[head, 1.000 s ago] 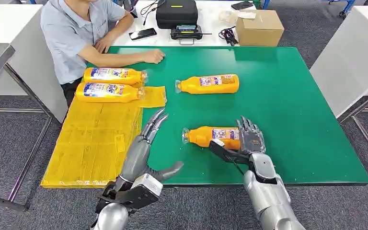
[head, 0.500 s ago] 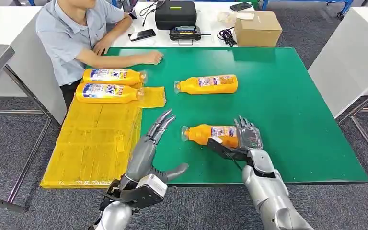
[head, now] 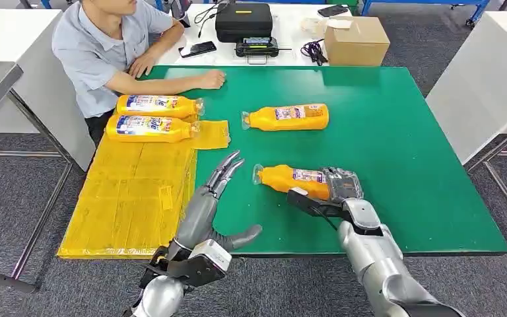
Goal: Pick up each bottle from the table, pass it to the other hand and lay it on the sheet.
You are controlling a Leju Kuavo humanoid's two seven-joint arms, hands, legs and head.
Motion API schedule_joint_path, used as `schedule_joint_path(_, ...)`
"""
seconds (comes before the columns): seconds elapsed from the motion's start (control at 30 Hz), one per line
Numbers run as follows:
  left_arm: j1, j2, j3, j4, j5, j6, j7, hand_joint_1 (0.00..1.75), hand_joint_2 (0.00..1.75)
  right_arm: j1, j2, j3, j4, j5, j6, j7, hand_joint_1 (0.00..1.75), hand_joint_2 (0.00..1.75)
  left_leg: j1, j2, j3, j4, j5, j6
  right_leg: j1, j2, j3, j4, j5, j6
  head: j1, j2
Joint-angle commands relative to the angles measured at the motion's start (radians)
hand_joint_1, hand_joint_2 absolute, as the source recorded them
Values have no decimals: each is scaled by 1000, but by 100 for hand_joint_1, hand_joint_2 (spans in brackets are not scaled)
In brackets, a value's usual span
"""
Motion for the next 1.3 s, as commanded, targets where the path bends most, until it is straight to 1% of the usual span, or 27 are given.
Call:
schedule_joint_path(0.03,-27,-11,-25,58,4,5,0,0,175,75,-12,44,41,-92,1,-68,175,175,1,-3,2,-1,0,-1,1,-3,3,-1,-1,-1,0,0)
schedule_joint_path(0.07,-26,-11,-24,58,9,2,0,0,175,84,-5,26,22,-141,14,-100,175,175,2,-4,2,-1,0,-2,2,-4,4,-2,0,-2,0,0)
schedule_joint_path(0.3,-26,-11,-24,58,9,2,0,0,175,84,-5,26,22,-141,14,-100,175,175,2,-1,3,-1,0,-2,2,-2,4,-1,0,-2,0,0)
schedule_joint_path(0.33,-22,-20,-11,62,32,3,7,0,175,99,5,-1,-9,-206,22,-150,175,175,1,-1,3,-1,0,-1,1,-2,4,-1,0,-1,0,0)
schedule_joint_path(0.4,-10,-30,18,74,145,3,26,0,175,145,31,-30,-112,-347,75,-222,175,175,2,-1,3,-1,0,-2,2,-2,4,-2,0,-2,0,0)
schedule_joint_path(0.43,-5,-31,36,101,292,-1,80,0,175,188,45,-12,-218,-421,94,-235,168,175,1,0,3,-1,-1,-1,2,-1,4,-1,0,-1,0,0)
schedule_joint_path(0.47,-6,-31,50,127,368,-2,93,0,175,215,54,10,-291,-446,100,-224,169,175,3,-1,3,-2,0,-2,3,-2,4,-3,0,-3,0,0)
schedule_joint_path(0.53,-8,-31,80,183,456,27,70,0,175,265,77,53,-440,-542,151,-235,166,175,3,1,4,-3,-1,-3,3,0,5,-3,0,-3,0,0)
schedule_joint_path(0.57,-4,-31,94,189,502,44,62,0,175,283,78,87,-492,-557,163,-237,164,175,2,2,4,-2,-1,-3,3,2,4,-2,0,-3,0,0)
schedule_joint_path(0.6,-2,-31,105,196,527,48,55,0,175,298,80,109,-536,-587,176,-238,161,175,2,1,4,-2,-1,-3,2,2,4,-1,0,-2,0,0)
schedule_joint_path(0.63,4,-31,118,191,552,60,37,0,175,315,82,136,-583,-634,201,-236,161,175,2,1,3,-1,-1,-3,2,2,3,-1,0,-2,0,0)
schedule_joint_path(0.73,23,-31,141,164,585,83,18,0,175,343,87,177,-666,-706,218,-243,159,175,2,1,0,-1,-1,-3,2,2,0,0,-1,-2,0,0)
schedule_joint_path(0.8,29,-31,148,168,641,55,42,0,175,351,91,197,-711,-744,225,-246,155,175,2,2,-3,0,-2,-3,3,3,-2,1,-1,-2,0,0)
schedule_joint_path(0.83,24,-31,151,199,707,9,76,0,175,350,99,203,-739,-793,233,-254,157,175,2,1,-6,-1,-1,-2,2,2,-4,1,-1,-1,0,0)
schedule_joint_path(0.87,18,-31,150,228,736,-14,86,0,175,347,103,209,-753,-811,231,-257,164,175,3,1,-6,0,-1,-2,3,2,-5,1,-1,-2,0,0)
schedule_joint_path(0.93,1,-31,146,292,802,-62,96,0,175,339,113,214,-771,-855,238,-262,166,175,3,3,-8,0,-2,-3,3,4,-6,1,-2,-2,0,0)
schedule_joint_path(0.97,-6,-31,143,314,820,-77,101,0,175,334,113,222,-768,-856,239,-262,162,175,2,2,-9,-1,-1,-2,2,3,-7,1,-1,-2,0,0)
schedule_joint_path(1.03,-23,-31,139,348,844,-89,92,0,175,324,115,232,-745,-864,244,-264,162,175,2,1,-8,-1,-2,-3,3,2,-6,0,-2,-2,0,0)
schedule_joint_path(1.13,-31,-31,132,355,847,-90,88,0,175,322,121,236,-730,-867,235,-273,162,175,1,0,-11,-1,0,-2,1,1,-9,0,-1,-2,0,0)
schedule_joint_path(1.23,-28,-31,133,344,854,-96,88,0,175,321,121,238,-723,-873,233,-278,164,175,2,0,-10,0,-1,-3,2,1,-8,1,-1,-3,0,0)
schedule_joint_path(1.27,-30,-31,131,343,865,-104,87,0,175,321,124,239,-718,-876,235,-281,171,175,2,0,-11,-1,-1,-3,2,1,-9,0,-1,-2,0,0)
schedule_joint_path(1.3,-34,-31,125,344,876,-114,84,0,175,316,132,241,-705,-880,231,-289,171,175,2,0,-12,0,-1,-2,2,1,-10,1,-1,-2,0,0)
